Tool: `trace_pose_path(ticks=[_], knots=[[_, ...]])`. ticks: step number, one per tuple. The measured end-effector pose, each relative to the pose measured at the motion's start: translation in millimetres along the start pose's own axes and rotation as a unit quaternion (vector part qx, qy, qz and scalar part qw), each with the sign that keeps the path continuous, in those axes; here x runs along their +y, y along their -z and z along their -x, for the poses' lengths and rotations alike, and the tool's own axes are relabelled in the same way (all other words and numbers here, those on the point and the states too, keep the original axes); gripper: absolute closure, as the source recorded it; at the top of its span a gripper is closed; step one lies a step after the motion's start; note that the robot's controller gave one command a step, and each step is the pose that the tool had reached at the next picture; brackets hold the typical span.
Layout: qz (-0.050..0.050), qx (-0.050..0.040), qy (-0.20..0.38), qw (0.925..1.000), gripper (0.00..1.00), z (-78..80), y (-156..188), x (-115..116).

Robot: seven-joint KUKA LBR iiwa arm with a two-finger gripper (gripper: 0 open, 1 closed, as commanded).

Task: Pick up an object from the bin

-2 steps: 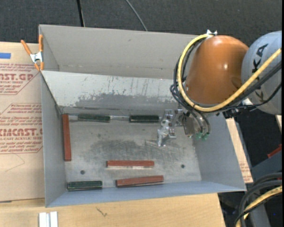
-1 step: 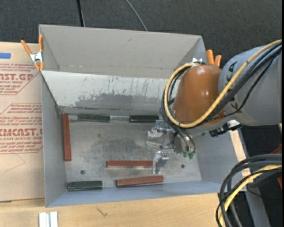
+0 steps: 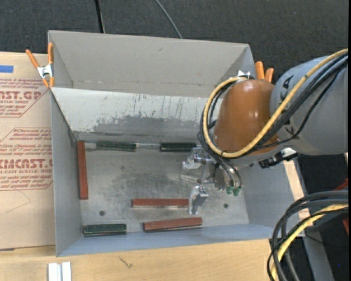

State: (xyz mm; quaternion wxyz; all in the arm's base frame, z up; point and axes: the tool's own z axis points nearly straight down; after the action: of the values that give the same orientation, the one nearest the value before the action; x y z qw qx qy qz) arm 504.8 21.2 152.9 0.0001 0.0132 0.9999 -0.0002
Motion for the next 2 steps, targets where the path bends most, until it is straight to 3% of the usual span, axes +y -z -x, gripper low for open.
trace_pose_path(ticks=[1, 2], knots=[[0.001, -0.0103, 0.004, 0.9999, 1.0, -13.0, -76.3, -5.0], [0.001, -0.0105, 0.004, 0.9999, 1.0, -12.9, -76.4, -5.0]])
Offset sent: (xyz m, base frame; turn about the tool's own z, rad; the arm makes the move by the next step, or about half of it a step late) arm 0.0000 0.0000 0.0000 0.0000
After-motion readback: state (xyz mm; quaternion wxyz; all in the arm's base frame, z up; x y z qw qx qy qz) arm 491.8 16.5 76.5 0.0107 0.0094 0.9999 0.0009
